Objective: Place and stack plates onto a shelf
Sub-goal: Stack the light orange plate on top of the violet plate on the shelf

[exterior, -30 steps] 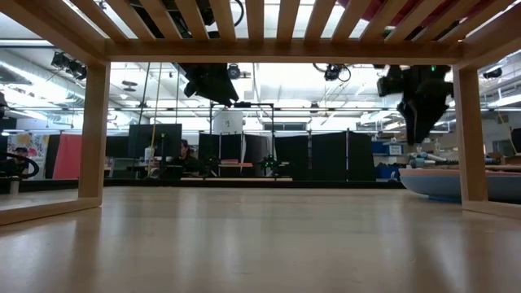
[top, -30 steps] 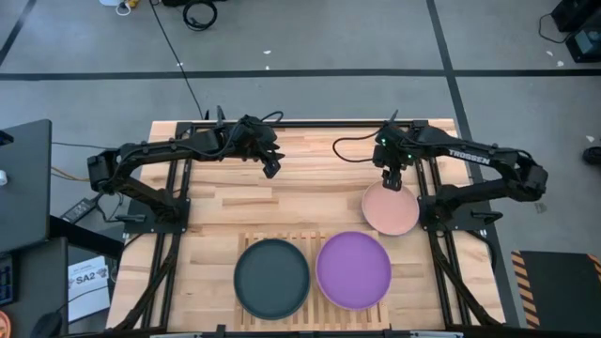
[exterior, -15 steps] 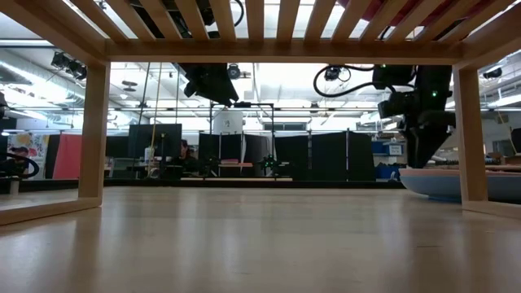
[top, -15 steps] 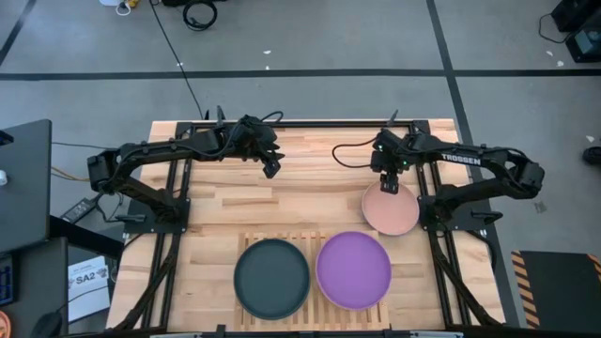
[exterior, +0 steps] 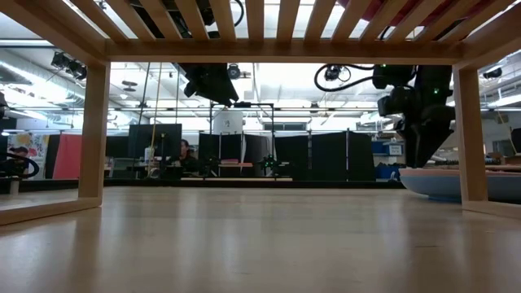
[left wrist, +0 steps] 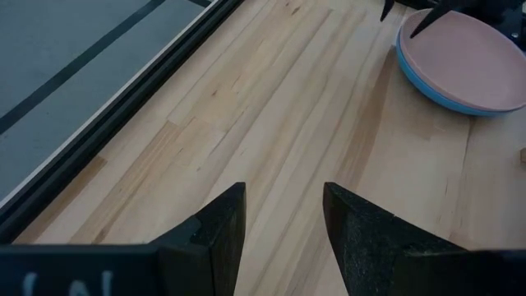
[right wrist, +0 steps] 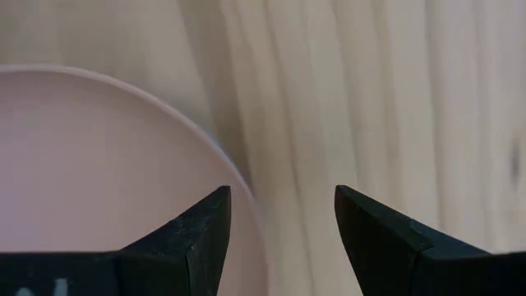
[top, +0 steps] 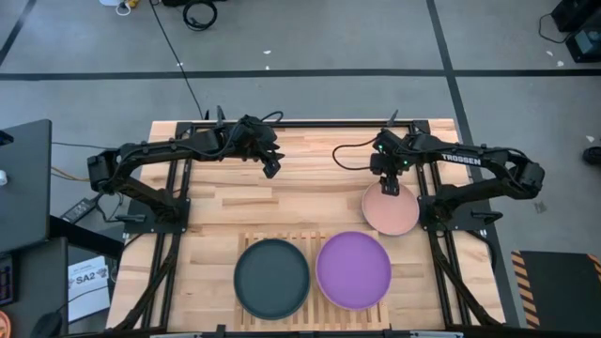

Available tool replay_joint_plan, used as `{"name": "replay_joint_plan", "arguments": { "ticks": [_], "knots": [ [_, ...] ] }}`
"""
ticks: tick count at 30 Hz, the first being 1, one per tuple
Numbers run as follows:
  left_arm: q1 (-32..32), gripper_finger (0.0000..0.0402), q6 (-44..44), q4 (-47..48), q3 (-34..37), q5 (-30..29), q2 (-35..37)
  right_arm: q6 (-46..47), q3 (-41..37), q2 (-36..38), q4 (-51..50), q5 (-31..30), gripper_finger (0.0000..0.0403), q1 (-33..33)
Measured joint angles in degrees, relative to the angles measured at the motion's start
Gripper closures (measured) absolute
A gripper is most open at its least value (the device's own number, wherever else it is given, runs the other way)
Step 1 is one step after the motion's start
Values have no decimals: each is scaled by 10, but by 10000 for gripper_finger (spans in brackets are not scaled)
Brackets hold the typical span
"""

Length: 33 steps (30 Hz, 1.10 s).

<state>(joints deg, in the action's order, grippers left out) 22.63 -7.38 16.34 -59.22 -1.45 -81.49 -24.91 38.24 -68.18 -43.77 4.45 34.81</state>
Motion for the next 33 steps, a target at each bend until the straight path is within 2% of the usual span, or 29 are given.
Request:
{"name": "replay_joint_plan", "arguments": {
  "ticks": [3,11,21,26,33],
  "knots": [
    [0,232,0,0,0,0,0,-12,0,0,0,18,180,0],
    [0,232,0,0,0,0,0,-12,-9,-1,8,11,180,0],
    [0,232,-14,0,0,0,0,-5,-55,-1,51,-66,191,-13],
    [0,232,-14,0,0,0,0,-7,-55,-1,52,-65,238,-14],
    [0,232,-14,0,0,0,0,-9,-55,-1,51,-63,345,-14]
  ]
}}
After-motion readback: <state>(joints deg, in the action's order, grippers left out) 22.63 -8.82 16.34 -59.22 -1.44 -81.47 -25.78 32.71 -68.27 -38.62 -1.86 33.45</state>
